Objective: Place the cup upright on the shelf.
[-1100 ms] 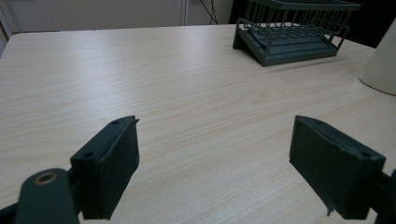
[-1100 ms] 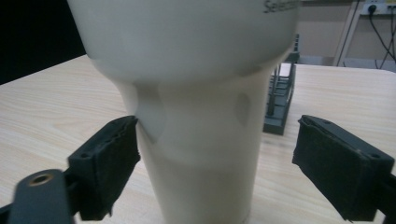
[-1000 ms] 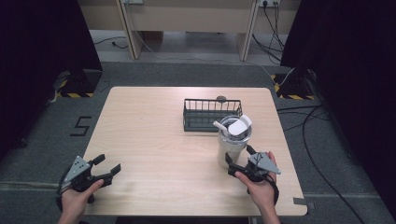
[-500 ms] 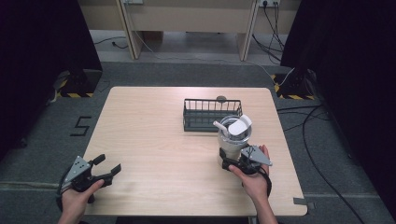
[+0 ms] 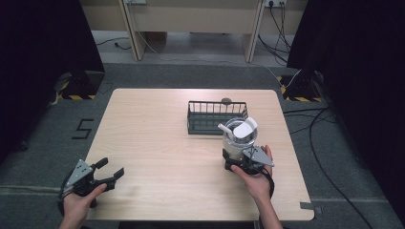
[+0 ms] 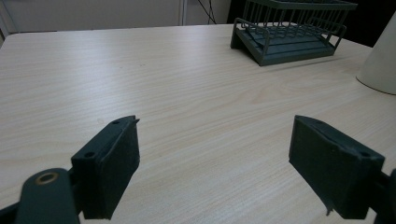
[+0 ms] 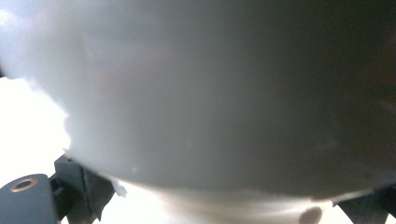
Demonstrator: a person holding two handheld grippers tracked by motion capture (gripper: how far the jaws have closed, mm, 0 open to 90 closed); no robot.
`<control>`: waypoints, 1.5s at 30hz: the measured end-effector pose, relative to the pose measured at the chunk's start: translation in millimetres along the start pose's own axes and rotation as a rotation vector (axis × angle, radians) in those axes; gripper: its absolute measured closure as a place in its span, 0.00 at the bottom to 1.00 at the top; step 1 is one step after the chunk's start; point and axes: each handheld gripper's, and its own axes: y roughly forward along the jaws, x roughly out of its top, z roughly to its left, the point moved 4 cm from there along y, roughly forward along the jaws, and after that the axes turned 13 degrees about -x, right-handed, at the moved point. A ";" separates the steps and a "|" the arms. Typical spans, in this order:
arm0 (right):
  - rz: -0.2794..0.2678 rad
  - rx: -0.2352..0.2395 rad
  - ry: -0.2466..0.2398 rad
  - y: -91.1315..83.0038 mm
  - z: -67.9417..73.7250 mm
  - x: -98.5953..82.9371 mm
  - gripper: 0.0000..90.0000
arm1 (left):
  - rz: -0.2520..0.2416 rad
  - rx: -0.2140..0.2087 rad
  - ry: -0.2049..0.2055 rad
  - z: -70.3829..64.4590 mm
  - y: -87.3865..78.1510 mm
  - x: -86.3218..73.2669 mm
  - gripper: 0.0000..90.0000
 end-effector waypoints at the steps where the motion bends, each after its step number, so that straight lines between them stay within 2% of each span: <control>1: -0.003 -0.002 -0.001 0.1 0.0 0.1 0.11 | 0.000 0.000 0.000 0.0 0.0 0.0 0.17; 15: 0.017 -0.017 -0.004 -1.0 1.5 2.9 0.12 | -0.001 0.004 -0.002 0.1 -0.2 0.1 0.17; 21: 0.005 -0.012 -0.007 -2.1 1.9 8.8 0.12 | -0.002 0.004 -0.005 0.3 0.0 0.0 0.17; 45: -0.043 -0.011 0.001 7.6 2.0 50.6 0.12 | -0.012 0.009 -0.015 1.2 -0.7 0.2 0.18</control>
